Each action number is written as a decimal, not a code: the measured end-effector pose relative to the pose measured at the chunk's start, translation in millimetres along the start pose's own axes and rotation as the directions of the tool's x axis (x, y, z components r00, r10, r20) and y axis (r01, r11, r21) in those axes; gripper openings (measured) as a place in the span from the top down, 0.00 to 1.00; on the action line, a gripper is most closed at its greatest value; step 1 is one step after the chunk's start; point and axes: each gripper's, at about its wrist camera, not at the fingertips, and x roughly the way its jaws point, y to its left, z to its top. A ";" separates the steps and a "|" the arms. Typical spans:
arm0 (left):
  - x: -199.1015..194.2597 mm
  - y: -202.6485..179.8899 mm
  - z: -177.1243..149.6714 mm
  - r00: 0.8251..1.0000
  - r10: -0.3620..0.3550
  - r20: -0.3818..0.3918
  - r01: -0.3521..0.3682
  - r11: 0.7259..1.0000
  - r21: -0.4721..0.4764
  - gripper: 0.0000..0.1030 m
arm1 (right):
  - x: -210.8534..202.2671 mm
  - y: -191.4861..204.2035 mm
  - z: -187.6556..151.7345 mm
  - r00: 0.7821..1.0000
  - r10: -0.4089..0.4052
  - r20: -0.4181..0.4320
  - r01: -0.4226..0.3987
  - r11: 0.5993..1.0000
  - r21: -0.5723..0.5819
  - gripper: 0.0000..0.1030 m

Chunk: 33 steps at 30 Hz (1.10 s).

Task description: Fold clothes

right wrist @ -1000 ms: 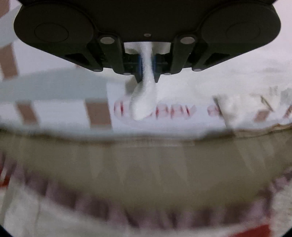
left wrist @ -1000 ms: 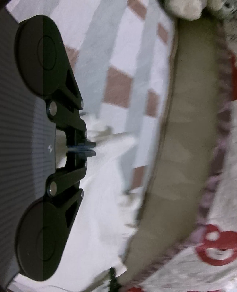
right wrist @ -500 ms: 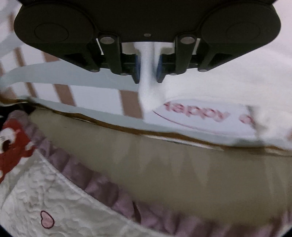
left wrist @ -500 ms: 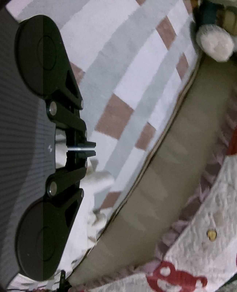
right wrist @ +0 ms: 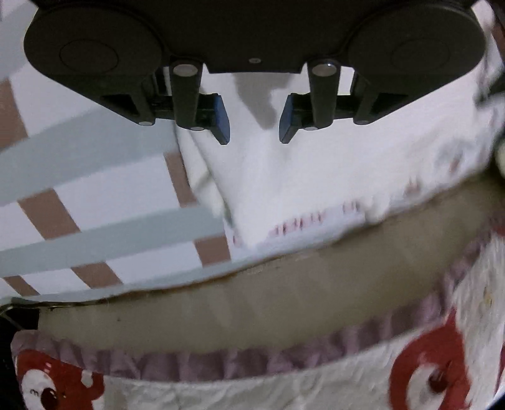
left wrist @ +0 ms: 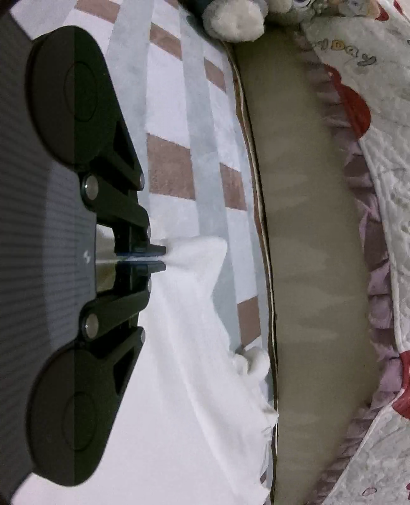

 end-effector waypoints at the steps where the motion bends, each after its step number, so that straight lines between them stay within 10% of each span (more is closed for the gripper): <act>1: -5.2 -1.9 0.3 1.000 -0.010 -0.005 0.010 1.000 -0.011 0.97 | -2.2 1.9 -6.7 1.000 -0.024 -0.008 0.024 0.999 -0.027 0.62; 11: -57.4 -20.9 3.1 0.992 -0.114 -0.053 0.107 0.987 -0.119 0.94 | -36.0 38.0 -64.8 0.997 -0.005 0.082 0.017 0.988 -0.155 0.57; 17: -56.2 -50.0 -22.7 0.956 -0.181 -0.233 0.148 0.978 -0.150 0.94 | -28.6 113.5 -100.1 0.996 0.086 0.035 -0.060 0.885 -0.461 0.51; 21: -53.6 -51.9 -46.8 0.945 -0.006 -0.326 -0.001 1.000 -0.021 0.94 | -11.3 105.1 -111.0 0.998 0.056 -0.003 -0.051 0.879 -0.475 0.61; 29: -70.6 -58.3 -56.2 0.943 0.122 -0.310 -0.099 0.991 0.090 0.94 | -23.5 69.7 -112.5 0.997 0.080 -0.010 -0.078 0.911 -0.405 0.81; 31: -73.9 -50.5 -56.4 0.942 0.122 -0.312 -0.106 0.992 0.069 0.94 | -30.9 64.6 -111.9 0.999 0.035 -0.006 -0.034 0.932 -0.362 0.77; 33: -76.8 -45.7 -55.2 0.943 0.128 -0.306 -0.119 0.992 0.048 0.94 | -38.3 45.6 -116.1 0.998 -0.063 0.002 0.061 0.960 -0.272 0.47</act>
